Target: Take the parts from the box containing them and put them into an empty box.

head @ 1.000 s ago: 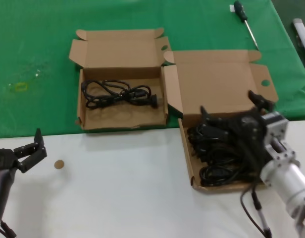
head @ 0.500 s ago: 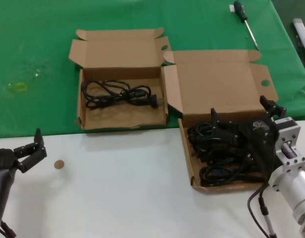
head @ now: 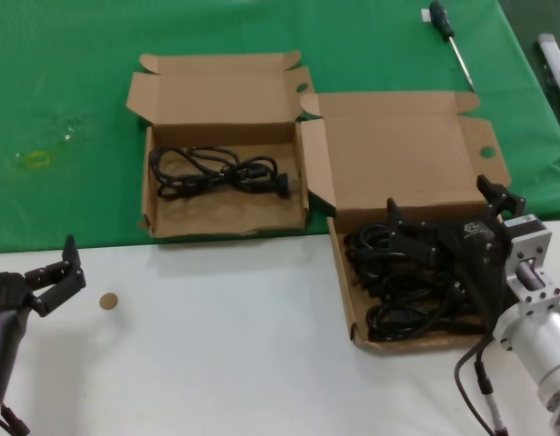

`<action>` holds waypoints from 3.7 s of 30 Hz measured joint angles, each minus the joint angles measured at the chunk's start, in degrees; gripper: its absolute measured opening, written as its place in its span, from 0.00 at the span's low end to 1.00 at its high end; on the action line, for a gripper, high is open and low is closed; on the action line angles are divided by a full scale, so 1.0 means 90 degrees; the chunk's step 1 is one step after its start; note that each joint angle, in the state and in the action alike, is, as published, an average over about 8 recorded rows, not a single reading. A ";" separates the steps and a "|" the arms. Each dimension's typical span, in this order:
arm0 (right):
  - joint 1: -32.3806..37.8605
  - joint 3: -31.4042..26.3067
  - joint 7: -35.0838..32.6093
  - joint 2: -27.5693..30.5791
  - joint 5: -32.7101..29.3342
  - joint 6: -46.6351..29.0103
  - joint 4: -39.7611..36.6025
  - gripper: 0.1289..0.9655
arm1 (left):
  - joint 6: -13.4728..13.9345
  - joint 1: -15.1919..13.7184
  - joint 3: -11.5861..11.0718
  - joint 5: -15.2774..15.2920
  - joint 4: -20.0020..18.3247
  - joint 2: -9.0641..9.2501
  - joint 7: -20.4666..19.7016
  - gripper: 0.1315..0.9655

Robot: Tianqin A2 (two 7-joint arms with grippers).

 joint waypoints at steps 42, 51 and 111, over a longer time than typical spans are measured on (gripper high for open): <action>0.0000 0.0000 0.0000 0.0000 0.0000 0.0000 0.0000 1.00 | 0.0000 0.0000 0.0000 0.0000 0.0000 0.0000 0.0000 1.00; 0.0000 0.0000 0.0000 0.0000 0.0000 0.0000 0.0000 1.00 | 0.0000 0.0000 0.0000 0.0000 0.0000 0.0000 0.0000 1.00; 0.0000 0.0000 0.0000 0.0000 0.0000 0.0000 0.0000 1.00 | 0.0000 0.0000 0.0000 0.0000 0.0000 0.0000 0.0000 1.00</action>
